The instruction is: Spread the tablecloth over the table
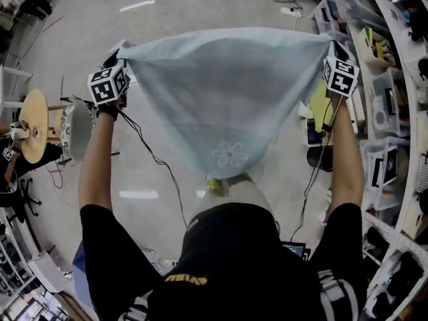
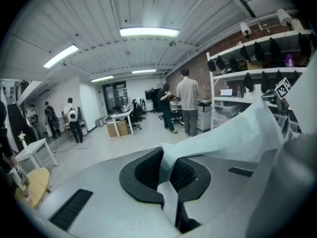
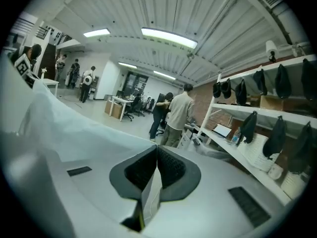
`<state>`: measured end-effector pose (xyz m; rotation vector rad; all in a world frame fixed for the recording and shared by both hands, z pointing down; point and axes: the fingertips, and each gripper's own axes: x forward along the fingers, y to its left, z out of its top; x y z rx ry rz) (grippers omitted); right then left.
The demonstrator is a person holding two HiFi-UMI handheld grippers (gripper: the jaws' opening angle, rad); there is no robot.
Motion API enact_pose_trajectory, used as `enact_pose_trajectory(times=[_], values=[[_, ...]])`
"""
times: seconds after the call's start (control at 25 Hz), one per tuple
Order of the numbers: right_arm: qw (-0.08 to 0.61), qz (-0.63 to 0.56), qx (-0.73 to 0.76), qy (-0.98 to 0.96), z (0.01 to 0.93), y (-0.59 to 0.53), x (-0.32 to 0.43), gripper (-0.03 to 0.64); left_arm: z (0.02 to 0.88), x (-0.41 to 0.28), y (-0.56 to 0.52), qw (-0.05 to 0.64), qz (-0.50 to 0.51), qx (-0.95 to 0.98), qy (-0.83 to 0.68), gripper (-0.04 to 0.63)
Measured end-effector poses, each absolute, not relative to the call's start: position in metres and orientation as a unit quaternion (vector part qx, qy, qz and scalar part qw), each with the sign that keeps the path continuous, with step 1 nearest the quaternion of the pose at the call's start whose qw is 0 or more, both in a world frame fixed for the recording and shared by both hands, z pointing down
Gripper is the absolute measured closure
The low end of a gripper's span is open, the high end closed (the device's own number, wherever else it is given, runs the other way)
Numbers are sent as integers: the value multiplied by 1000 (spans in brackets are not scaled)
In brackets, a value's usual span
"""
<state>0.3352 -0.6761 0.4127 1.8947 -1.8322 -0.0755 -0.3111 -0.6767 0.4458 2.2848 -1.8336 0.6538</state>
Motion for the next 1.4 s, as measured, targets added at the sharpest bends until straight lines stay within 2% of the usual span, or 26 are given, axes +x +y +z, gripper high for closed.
enact_pose_trajectory(times=[0.36,0.64,0.84,1.16,1.2,1.24,1.32,1.4], values=[[264,26,676,-688,506,-813,337,606,520,-308,-782,138,205,711,-658,577],[258,39,678,-687,587,-860,302,609,603,-307,-830,165,190,704,-664,577],[284,60,656,-697,646,-880,275,611,658,-291,-850,188,206,703,-654,577],[324,75,623,-708,712,-895,267,606,719,-297,-862,163,268,680,-663,562],[326,81,621,-708,719,-893,263,597,725,-299,-859,168,275,676,-663,545],[325,89,618,-710,725,-890,258,560,730,-303,-855,174,280,672,-663,519],[316,104,612,-718,733,-884,248,451,739,-309,-849,186,285,669,-661,441],[305,111,611,-722,735,-880,243,448,745,-309,-844,196,286,670,-656,430]])
